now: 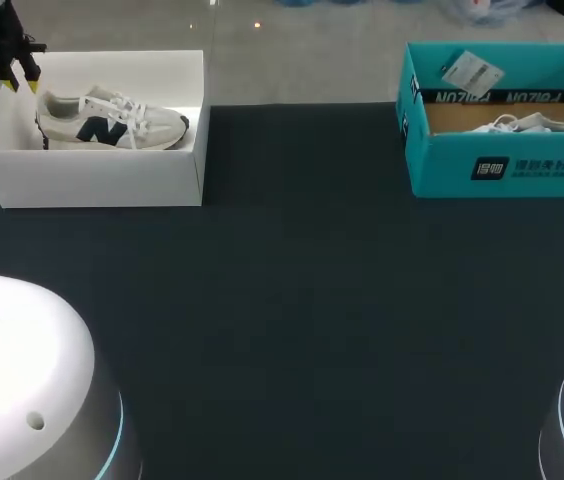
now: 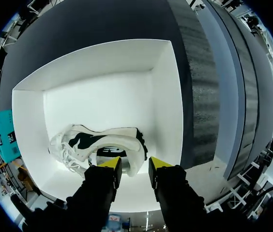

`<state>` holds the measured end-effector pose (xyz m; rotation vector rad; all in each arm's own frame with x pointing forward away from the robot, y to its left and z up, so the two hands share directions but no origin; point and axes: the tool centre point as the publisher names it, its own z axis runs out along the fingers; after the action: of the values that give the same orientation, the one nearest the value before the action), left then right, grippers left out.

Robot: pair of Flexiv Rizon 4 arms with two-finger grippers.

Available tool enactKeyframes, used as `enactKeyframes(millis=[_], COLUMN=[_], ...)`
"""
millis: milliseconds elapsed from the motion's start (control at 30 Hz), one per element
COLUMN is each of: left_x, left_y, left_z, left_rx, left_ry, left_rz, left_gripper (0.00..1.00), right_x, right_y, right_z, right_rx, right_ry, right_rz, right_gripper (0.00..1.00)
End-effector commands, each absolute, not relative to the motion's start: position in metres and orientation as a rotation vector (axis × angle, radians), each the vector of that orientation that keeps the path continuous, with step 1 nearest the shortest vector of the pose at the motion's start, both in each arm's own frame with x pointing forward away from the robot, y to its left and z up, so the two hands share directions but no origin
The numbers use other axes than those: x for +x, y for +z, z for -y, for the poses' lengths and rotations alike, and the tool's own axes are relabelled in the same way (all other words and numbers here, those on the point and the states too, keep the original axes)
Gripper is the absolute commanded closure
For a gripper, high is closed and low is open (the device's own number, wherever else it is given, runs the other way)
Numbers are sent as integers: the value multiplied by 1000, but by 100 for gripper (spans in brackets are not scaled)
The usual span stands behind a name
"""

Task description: Take the shoe out of the shoebox, open the shoe tongue, remove and reinsert the insole, then place the shoe into the shoebox

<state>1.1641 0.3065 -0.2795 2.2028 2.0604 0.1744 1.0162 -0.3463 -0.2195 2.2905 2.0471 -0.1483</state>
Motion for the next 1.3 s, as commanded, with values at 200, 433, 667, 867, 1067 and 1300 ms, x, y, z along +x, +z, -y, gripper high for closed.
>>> enactKeyframes(millis=[200,433,667,867,1067,1300], left_x=[1190,1200,1204,1209,1212,1213], left_y=[-302,-313,-327,-338,-352,-368], left_z=[-313,-310,-307,-310,-309,-313], left_rx=[2235,2268,2297,2323,2328,2330], left_ry=[176,168,130,92,29,-19], left_rz=[-2052,-2052,-2049,-2051,-2064,-2101], left_gripper=[62,56,50,51,51,50], right_x=[1015,1015,1015,1015,1015,1015], right_y=[-220,-220,-220,-220,-220,-220], right_z=[346,346,346,346,346,346], right_rx=[2289,2289,2289,2289,2289,2289], right_ry=[-144,-144,-144,-144,-144,-144], right_rz=[-2045,-2045,-2045,-2045,-2045,-2045], right_gripper=[0,0,0,0,0,0])
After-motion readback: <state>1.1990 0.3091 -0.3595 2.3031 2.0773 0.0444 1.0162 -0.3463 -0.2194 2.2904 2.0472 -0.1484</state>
